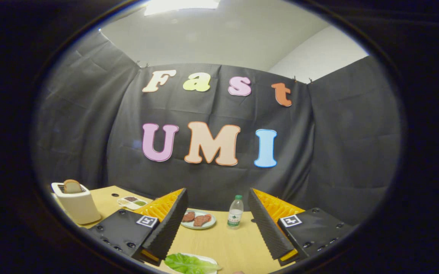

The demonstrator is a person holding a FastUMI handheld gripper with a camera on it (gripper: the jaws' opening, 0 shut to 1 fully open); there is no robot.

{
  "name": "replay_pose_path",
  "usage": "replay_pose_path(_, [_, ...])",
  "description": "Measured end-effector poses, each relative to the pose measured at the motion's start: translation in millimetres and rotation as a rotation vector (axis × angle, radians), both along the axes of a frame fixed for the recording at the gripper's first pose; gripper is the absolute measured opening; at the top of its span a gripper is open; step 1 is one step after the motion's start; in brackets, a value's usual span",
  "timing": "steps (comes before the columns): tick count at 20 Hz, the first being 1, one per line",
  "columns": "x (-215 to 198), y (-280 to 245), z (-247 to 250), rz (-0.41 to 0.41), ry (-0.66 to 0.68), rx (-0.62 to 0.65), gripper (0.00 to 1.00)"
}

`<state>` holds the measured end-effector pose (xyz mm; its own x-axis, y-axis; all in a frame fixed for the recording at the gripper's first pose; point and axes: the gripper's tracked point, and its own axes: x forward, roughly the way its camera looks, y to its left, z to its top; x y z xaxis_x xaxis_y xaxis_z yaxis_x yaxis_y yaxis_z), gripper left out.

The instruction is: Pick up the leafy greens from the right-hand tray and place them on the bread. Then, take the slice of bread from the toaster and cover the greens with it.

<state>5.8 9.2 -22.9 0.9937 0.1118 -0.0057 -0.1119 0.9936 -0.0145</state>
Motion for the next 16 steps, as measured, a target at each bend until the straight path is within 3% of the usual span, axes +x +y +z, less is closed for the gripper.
replay_pose_path(6, [9.1,12.5,-27.6,0.117,0.053,-0.054,1.0])
replay_pose_path(12, [17.7,35.4,-84.4,0.338,0.179,-0.219,1.0])
replay_pose_path(16, [21.9,45.6,-120.5,0.443,0.253,-0.277,0.99])
